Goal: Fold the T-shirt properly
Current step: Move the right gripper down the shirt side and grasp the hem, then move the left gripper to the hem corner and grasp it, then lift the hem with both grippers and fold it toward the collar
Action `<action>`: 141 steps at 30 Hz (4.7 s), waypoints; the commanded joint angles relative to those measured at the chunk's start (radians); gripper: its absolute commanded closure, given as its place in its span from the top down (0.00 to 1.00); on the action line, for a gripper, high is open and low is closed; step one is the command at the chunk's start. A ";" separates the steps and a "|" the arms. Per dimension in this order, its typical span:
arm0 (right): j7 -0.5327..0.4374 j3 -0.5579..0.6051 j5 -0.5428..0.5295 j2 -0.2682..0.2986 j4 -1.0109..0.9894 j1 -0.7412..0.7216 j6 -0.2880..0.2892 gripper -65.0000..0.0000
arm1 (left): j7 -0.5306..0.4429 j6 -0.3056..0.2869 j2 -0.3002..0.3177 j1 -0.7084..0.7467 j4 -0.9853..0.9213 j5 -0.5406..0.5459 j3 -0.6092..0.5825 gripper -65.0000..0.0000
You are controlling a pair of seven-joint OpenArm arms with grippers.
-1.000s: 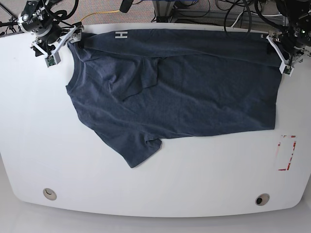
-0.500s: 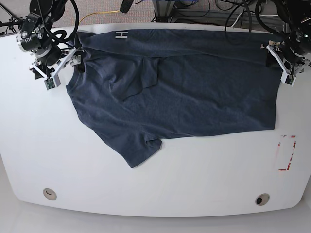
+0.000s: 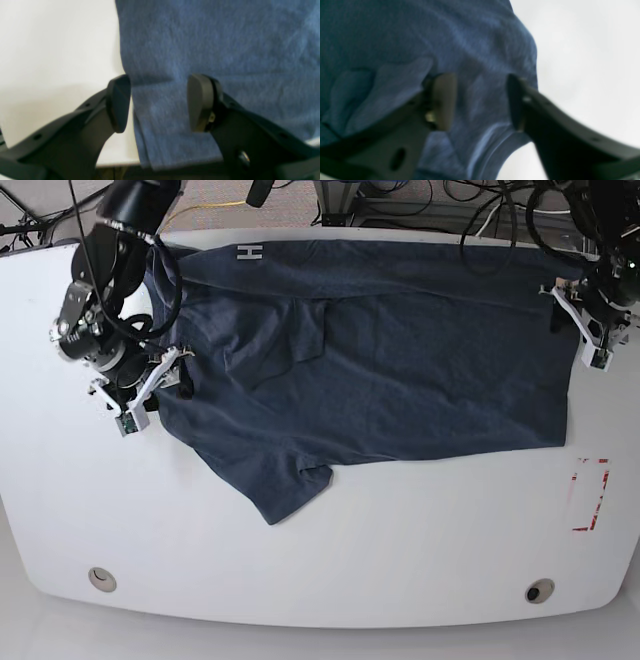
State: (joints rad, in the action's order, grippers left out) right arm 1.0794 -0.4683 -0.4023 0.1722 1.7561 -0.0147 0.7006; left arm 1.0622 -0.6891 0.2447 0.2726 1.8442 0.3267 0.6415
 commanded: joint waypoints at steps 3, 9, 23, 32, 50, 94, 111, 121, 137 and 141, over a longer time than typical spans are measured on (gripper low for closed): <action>-0.032 0.018 0.033 0.053 -0.106 -0.107 -0.002 0.71 | -0.020 0.001 0.021 -0.017 0.018 0.012 0.004 0.52; -0.071 0.021 0.092 0.086 -0.322 -0.267 -0.002 0.71 | -0.020 0.001 0.025 -0.036 0.016 0.013 -0.001 0.52; -0.253 0.023 0.194 0.105 -0.732 -0.406 -0.002 0.71 | -0.020 0.004 0.035 -0.040 0.008 0.015 -0.025 0.67; -0.259 0.023 0.207 0.037 -0.746 -0.403 -0.002 0.70 | -0.020 0.006 0.035 -0.077 0.007 0.012 -0.022 0.67; -0.259 0.023 0.207 0.014 -0.743 -0.405 -0.002 0.07 | -0.021 0.168 0.040 -0.292 -0.196 0.010 -0.022 0.68; -0.259 0.021 0.207 0.017 -0.738 -0.405 -0.002 0.01 | -0.357 0.345 0.072 -0.681 -0.993 0.013 -0.177 0.12; -0.179 0.021 0.196 0.048 -0.540 -0.403 -0.002 0.00 | -0.307 0.340 0.075 -0.671 -0.822 0.015 -0.179 0.00; -0.072 0.019 0.194 0.049 -0.313 -0.324 -0.002 0.00 | -0.172 0.288 0.046 -0.605 -0.585 0.016 -0.177 0.00; 0.101 0.012 0.193 0.042 0.153 -0.034 -0.002 0.00 | -0.056 0.266 0.040 -0.338 -0.206 0.018 -0.173 0.00; 0.101 0.012 0.193 0.011 0.236 0.055 -0.002 0.00 | -0.055 0.266 0.040 -0.266 -0.136 0.018 -0.173 0.00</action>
State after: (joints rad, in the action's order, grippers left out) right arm 1.1908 -0.4534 -0.2058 0.1822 1.9533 0.0353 0.6987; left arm 1.0241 -0.4267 0.2668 0.0036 1.6634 0.3412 0.4637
